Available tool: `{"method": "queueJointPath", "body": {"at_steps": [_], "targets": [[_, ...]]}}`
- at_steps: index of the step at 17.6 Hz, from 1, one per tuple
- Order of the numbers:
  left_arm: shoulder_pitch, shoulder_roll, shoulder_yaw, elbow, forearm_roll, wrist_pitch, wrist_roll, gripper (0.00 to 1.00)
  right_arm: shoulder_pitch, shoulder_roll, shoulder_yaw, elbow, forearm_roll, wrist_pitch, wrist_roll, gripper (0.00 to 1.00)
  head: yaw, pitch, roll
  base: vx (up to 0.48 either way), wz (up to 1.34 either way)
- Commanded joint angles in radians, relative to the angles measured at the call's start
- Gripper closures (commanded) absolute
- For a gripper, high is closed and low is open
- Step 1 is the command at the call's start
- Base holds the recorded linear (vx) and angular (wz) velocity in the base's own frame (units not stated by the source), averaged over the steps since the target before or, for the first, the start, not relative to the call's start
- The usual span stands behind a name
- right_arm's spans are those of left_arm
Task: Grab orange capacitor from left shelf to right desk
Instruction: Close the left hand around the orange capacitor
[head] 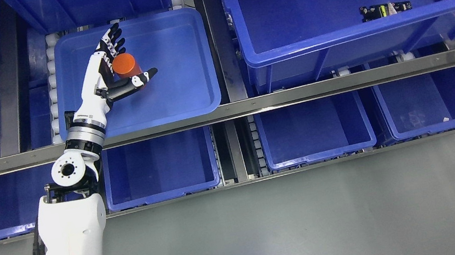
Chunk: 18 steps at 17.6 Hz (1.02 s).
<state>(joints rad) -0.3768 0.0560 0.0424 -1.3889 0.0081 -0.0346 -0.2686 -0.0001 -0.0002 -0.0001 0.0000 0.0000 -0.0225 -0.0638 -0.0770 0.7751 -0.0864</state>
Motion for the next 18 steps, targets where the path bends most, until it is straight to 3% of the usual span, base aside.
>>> {"method": "queueJointPath", "body": {"at_steps": [1, 7, 18], "targets": [[-0.022, 0.008, -0.013, 0.143, -0.022, -0.007, 0.0, 0.01, 0.023, -0.017, -0.018, -0.017, 0.003, 0.0, 0.001, 0.0, 0.0, 0.0, 0.0, 0.0, 0.0], [-0.047, 0.004, -0.001, 0.202, -0.02, -0.011, 0.0, 0.1, 0.023, -0.017, -0.017, -0.017, 0.003, 0.0, -0.001, 0.0, 0.0, 0.0, 0.0, 0.0, 0.0], [-0.048, -0.039, 0.01, 0.223, -0.013, -0.119, -0.006, 0.67, 0.023, -0.017, -0.018, -0.017, 0.003, 0.0, -0.001, 0.0, 0.0, 0.0, 0.0, 0.0, 0.0]]}}
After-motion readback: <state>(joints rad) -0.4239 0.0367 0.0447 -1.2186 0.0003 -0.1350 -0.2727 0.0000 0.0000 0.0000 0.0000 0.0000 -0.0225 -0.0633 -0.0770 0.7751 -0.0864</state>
